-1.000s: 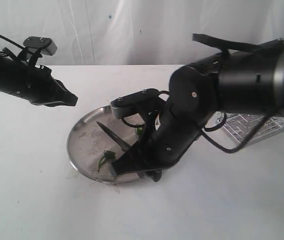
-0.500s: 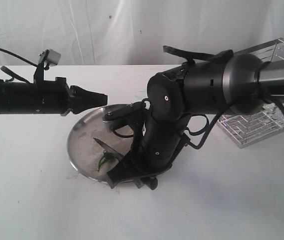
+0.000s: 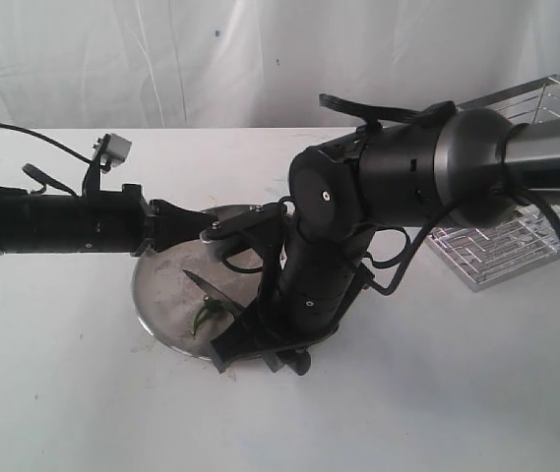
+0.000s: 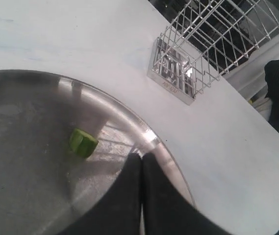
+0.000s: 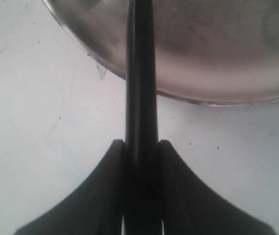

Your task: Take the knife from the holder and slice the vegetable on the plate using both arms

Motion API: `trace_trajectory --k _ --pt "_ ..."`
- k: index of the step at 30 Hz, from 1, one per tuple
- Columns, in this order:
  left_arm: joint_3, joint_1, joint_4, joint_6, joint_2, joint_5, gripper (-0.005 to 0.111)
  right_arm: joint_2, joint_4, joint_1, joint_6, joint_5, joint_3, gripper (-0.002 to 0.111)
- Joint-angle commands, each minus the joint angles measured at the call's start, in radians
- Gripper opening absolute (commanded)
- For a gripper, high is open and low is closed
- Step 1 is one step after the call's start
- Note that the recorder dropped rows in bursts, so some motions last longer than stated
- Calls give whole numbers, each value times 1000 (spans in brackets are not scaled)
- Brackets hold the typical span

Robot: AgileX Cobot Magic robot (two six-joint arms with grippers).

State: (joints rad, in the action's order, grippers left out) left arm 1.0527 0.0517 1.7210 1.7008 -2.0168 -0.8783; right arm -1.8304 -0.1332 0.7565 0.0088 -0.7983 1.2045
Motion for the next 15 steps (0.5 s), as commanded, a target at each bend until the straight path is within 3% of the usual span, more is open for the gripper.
trace_trajectory --k 1,15 --pt "-6 51 23 5 -23 14 0 1 2 -7 -9 4 3 0" --pt "-42 75 23 41 -32 141 0 1 2 -7 -9 18 3 0"
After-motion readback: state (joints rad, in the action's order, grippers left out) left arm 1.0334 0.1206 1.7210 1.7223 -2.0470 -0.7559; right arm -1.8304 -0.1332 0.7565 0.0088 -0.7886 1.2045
